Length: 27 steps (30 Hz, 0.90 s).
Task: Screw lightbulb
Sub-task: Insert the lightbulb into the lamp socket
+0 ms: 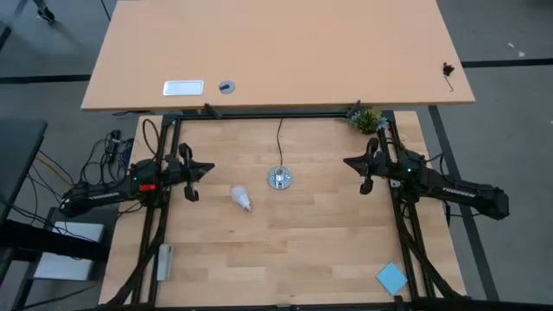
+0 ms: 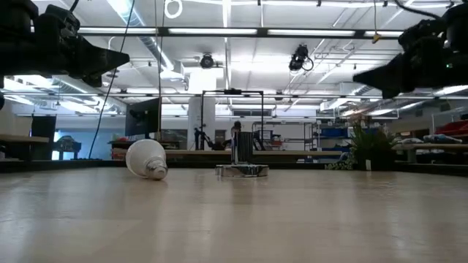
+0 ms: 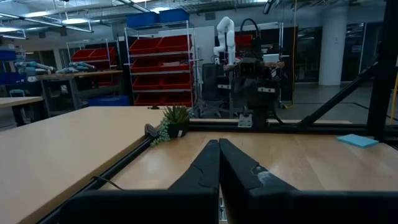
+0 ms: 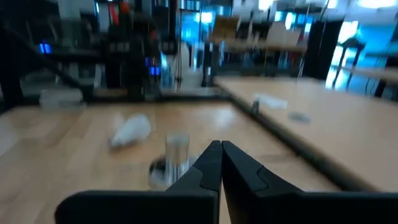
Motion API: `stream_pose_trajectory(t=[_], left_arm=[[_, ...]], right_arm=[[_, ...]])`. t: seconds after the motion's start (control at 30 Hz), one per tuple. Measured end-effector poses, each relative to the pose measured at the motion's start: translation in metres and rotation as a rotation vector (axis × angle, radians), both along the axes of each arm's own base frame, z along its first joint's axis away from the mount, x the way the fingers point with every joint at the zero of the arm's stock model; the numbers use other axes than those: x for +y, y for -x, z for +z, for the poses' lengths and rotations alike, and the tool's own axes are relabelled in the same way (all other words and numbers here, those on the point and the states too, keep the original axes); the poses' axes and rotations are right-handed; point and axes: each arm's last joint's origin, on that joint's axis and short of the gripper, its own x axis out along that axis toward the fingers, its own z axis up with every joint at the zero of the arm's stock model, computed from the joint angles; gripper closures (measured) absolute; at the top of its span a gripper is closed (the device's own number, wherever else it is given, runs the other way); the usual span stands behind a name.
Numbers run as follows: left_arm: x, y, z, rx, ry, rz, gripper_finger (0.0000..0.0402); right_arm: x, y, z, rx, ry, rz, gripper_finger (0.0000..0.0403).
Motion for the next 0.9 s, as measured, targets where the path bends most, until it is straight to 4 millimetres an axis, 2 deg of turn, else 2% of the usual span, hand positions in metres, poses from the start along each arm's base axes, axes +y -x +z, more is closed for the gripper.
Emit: stream_pose_trajectory(t=[0.37,0.67,0.9], left_arm=[[0.0,0.0,0.0,0.0,0.0,0.0,0.0396],[0.0,0.0,0.0,0.0,0.0,0.0,0.0396],[0.0,0.0,0.0,0.0,0.0,0.0,0.0396]], right_arm=[[0.003,0.007,0.032,-0.331,0.075,0.011,0.0383],[0.003,0.008,0.036,-0.446,-0.205,0.083,0.0387],[0.007,0.008,0.036,-0.433,-0.248,0.217,0.0384]])
